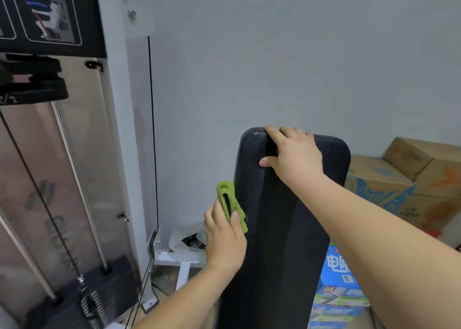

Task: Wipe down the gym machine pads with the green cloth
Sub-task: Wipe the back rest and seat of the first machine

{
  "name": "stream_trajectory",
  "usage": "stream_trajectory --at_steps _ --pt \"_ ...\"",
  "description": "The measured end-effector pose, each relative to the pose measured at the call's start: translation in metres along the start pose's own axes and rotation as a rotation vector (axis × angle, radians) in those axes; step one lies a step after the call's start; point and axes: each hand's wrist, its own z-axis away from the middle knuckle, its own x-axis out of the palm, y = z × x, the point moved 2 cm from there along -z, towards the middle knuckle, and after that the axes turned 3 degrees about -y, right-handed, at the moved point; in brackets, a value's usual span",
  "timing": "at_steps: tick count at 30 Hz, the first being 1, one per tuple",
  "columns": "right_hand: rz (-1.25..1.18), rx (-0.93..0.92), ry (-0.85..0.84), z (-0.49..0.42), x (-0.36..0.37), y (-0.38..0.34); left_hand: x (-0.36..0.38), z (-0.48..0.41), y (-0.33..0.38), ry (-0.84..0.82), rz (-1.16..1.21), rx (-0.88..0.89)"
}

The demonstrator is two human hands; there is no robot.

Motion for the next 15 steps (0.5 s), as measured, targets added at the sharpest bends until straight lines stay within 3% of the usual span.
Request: stream_trajectory --at_steps 4,9,12,15 --pt "0.014 0.006 0.000 0.002 -0.001 -0.003 -0.017 -0.048 0.033 0.019 0.129 -0.039" --pt "0.014 -0.001 0.027 0.001 -0.002 -0.002 -0.035 -0.107 0.124 0.043 0.139 0.241" --pt "0.026 -0.012 0.043 0.002 0.001 -0.002 -0.019 -0.085 0.105 0.106 0.085 0.243" --pt "0.022 -0.014 0.058 0.002 0.003 0.000 0.002 -0.028 0.039 0.122 0.051 0.101"
